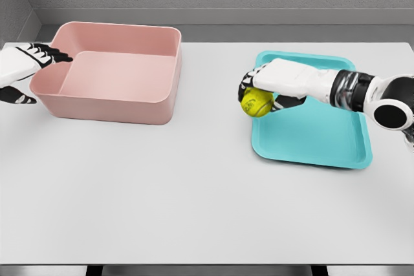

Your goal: Put the tennis from the blue tray into the pink basket with both arms

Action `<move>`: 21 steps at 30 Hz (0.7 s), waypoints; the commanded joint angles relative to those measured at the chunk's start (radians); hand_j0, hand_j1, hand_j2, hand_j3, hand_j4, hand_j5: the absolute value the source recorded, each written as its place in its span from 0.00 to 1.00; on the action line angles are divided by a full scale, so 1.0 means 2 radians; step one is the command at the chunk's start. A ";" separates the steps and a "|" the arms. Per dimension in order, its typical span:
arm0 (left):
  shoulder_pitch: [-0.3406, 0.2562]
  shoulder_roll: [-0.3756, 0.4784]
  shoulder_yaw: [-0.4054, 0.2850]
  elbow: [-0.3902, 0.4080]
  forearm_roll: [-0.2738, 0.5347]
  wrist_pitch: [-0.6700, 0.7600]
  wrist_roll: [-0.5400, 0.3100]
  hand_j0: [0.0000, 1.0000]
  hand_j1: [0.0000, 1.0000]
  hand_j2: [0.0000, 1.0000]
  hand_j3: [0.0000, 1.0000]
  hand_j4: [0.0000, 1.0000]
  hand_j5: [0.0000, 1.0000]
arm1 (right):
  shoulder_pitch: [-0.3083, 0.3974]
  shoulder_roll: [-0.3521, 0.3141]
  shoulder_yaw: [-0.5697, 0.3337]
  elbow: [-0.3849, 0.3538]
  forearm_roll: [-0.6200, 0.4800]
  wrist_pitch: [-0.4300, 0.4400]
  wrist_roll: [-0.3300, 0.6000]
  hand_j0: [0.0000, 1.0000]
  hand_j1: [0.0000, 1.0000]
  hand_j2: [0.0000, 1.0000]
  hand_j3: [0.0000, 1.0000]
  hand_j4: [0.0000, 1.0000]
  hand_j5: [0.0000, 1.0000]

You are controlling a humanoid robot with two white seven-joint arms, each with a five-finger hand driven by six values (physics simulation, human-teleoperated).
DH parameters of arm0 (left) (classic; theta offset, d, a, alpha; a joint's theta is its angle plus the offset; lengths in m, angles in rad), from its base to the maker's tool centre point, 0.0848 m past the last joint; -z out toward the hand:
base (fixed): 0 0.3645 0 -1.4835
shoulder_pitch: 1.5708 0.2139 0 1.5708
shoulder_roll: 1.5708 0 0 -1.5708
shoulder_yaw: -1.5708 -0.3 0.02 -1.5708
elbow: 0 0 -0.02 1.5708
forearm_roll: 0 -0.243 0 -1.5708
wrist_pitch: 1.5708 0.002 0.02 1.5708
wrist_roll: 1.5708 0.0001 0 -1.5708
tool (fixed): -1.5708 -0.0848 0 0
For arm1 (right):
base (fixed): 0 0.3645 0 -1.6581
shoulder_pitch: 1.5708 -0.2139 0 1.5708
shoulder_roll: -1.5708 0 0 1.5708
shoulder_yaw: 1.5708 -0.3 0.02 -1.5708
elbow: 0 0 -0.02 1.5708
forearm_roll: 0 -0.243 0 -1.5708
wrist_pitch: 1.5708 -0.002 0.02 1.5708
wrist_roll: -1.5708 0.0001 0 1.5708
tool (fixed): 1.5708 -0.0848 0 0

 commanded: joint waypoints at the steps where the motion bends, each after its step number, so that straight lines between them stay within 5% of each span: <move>1: 0.000 0.000 0.001 0.000 0.003 0.000 0.000 1.00 1.00 1.00 1.00 1.00 1.00 | 0.000 0.013 0.001 0.000 -0.001 -0.019 0.000 0.57 0.57 0.57 0.57 0.57 0.57; 21: 0.001 0.000 0.000 -0.009 0.002 0.000 0.000 1.00 1.00 1.00 1.00 1.00 1.00 | -0.018 0.116 0.077 0.001 -0.003 -0.042 0.000 0.57 0.57 0.57 0.57 0.57 0.57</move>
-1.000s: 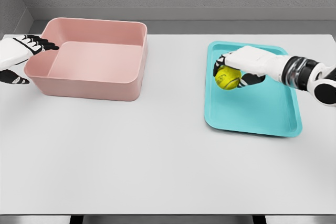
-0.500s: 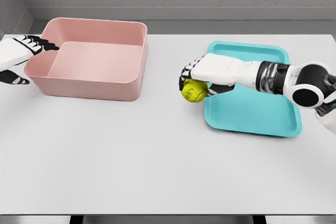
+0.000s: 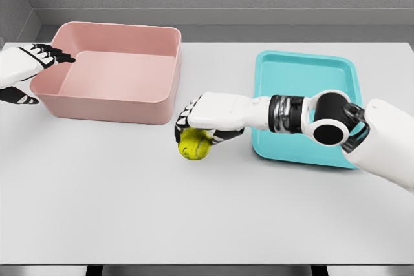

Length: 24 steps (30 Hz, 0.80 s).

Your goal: Put the tennis from the blue tray into the pink basket with both arms

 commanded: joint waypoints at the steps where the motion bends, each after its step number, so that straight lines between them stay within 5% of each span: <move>1: 0.000 0.000 0.000 -0.001 0.003 0.000 0.000 1.00 1.00 1.00 1.00 1.00 1.00 | 0.000 0.016 0.009 0.000 -0.003 0.005 -0.001 0.57 0.57 0.57 0.57 0.57 0.57; 5: 0.001 0.000 -0.001 -0.002 0.003 0.000 0.000 1.00 1.00 1.00 1.00 1.00 1.00 | -0.003 0.019 0.011 0.000 -0.003 0.005 -0.001 0.58 0.58 0.58 0.58 0.58 0.58; 7: 0.001 0.000 -0.001 -0.002 0.003 0.000 0.000 1.00 1.00 1.00 1.00 1.00 1.00 | -0.005 0.006 0.002 0.000 -0.002 0.011 -0.001 1.00 1.00 1.00 1.00 1.00 1.00; 14: 0.001 0.000 -0.001 -0.003 0.005 0.000 0.000 1.00 1.00 1.00 1.00 1.00 1.00 | 0.005 -0.090 -0.081 0.000 -0.002 -0.011 -0.001 1.00 1.00 1.00 1.00 1.00 1.00; 21: 0.002 0.011 0.003 -0.024 0.003 0.000 0.000 1.00 1.00 1.00 1.00 1.00 1.00 | 0.113 -0.210 -0.276 0.001 -0.006 -0.052 -0.003 1.00 1.00 1.00 1.00 1.00 1.00; 24: 0.017 0.052 0.003 -0.123 0.013 0.000 0.003 1.00 1.00 1.00 1.00 1.00 1.00 | 0.134 -0.227 -0.311 0.005 -0.019 -0.082 -0.003 1.00 1.00 1.00 1.00 1.00 1.00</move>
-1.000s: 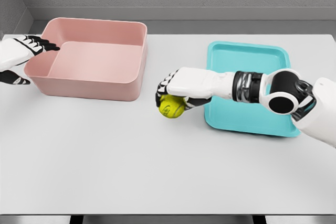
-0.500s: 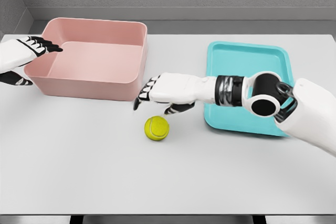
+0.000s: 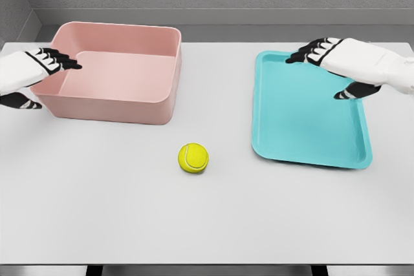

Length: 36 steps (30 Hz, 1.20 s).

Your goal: Put the tennis from the blue tray into the pink basket with both arms

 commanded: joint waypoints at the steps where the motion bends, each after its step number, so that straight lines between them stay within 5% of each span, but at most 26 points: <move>1: 0.000 0.023 0.000 -0.069 0.008 0.001 0.000 1.00 1.00 1.00 1.00 1.00 1.00 | 0.001 -0.019 -0.037 0.005 -0.008 -0.027 0.000 1.00 1.00 1.00 1.00 1.00 1.00; 3: 0.015 0.030 0.003 -0.134 0.005 0.001 -0.001 1.00 1.00 1.00 1.00 1.00 1.00 | 0.002 -0.017 -0.037 0.005 -0.008 -0.030 0.000 1.00 1.00 1.00 1.00 1.00 1.00; 9: 0.016 0.018 0.018 -0.171 0.011 0.001 0.001 1.00 1.00 1.00 1.00 1.00 1.00 | 0.012 -0.010 -0.038 0.001 -0.007 -0.036 0.001 1.00 1.00 1.00 1.00 1.00 1.00; 13: 0.033 -0.048 0.008 -0.173 0.011 0.001 -0.002 1.00 1.00 1.00 1.00 1.00 1.00 | 0.015 -0.009 -0.035 0.002 -0.006 -0.034 0.001 1.00 1.00 1.00 1.00 1.00 1.00; 17: 0.020 -0.087 0.005 -0.174 0.011 0.001 -0.002 1.00 1.00 1.00 1.00 1.00 1.00 | 0.014 -0.008 -0.036 0.001 -0.006 -0.034 0.001 1.00 1.00 1.00 1.00 1.00 1.00; 21: 0.008 -0.110 -0.019 -0.175 0.007 0.001 -0.032 1.00 1.00 1.00 1.00 1.00 1.00 | 0.015 -0.004 -0.035 0.000 -0.006 -0.034 0.001 1.00 1.00 1.00 1.00 1.00 1.00; 25: -0.012 -0.156 -0.060 -0.174 -0.002 0.001 -0.108 1.00 1.00 1.00 1.00 1.00 1.00 | 0.015 -0.004 -0.035 -0.001 -0.005 -0.034 0.001 1.00 1.00 1.00 1.00 1.00 1.00; 29: -0.014 -0.163 -0.065 -0.174 -0.060 0.001 -0.131 1.00 1.00 1.00 1.00 1.00 1.00 | 0.015 -0.004 -0.035 -0.001 -0.005 -0.034 0.001 1.00 1.00 1.00 1.00 1.00 1.00; 33: -0.029 -0.168 -0.082 -0.174 -0.064 0.001 -0.145 1.00 1.00 1.00 1.00 1.00 1.00 | 0.015 -0.004 -0.035 -0.001 -0.005 -0.034 0.001 1.00 1.00 1.00 1.00 1.00 1.00; 36: -0.067 -0.172 -0.133 -0.174 -0.067 0.001 -0.164 1.00 1.00 1.00 1.00 1.00 1.00 | 0.015 -0.004 -0.035 -0.001 -0.005 -0.034 0.001 1.00 1.00 1.00 1.00 1.00 1.00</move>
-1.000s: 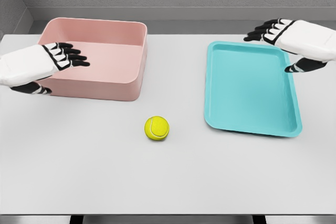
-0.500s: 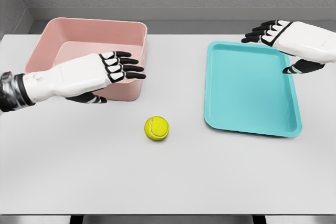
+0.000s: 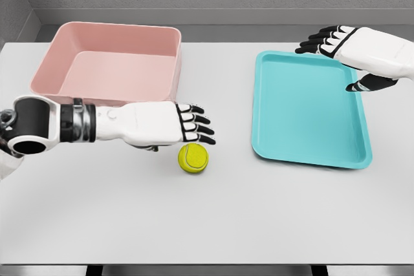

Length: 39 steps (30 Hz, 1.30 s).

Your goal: Put the tennis from the blue tray into the pink basket with both arms

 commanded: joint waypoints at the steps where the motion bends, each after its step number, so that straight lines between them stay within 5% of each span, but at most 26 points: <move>1: 0.000 -0.003 -0.027 0.000 -0.002 0.001 -0.015 1.00 1.00 1.00 1.00 1.00 1.00 | 0.000 -0.001 0.000 0.000 -0.002 0.001 0.000 1.00 1.00 1.00 1.00 1.00 1.00; 3: -0.021 -0.005 -0.055 0.001 -0.002 0.001 -0.019 1.00 1.00 1.00 1.00 1.00 1.00 | 0.000 -0.001 0.000 0.000 -0.002 0.001 0.000 1.00 1.00 1.00 1.00 1.00 1.00; 13: -0.039 -0.021 -0.081 0.009 -0.012 0.001 -0.019 1.00 1.00 1.00 1.00 1.00 1.00 | 0.000 0.003 0.000 0.001 -0.002 0.001 0.000 1.00 1.00 1.00 1.00 1.00 1.00; 25: -0.061 -0.074 -0.092 0.085 -0.070 0.001 -0.019 1.00 1.00 1.00 1.00 1.00 1.00 | -0.001 0.006 0.000 0.001 -0.002 0.001 0.000 1.00 1.00 1.00 1.00 1.00 1.00; 39: -0.074 -0.073 -0.131 0.077 -0.078 0.001 -0.018 1.00 1.00 1.00 1.00 1.00 1.00 | 0.000 0.006 0.001 0.001 -0.002 0.001 0.000 1.00 1.00 1.00 1.00 1.00 1.00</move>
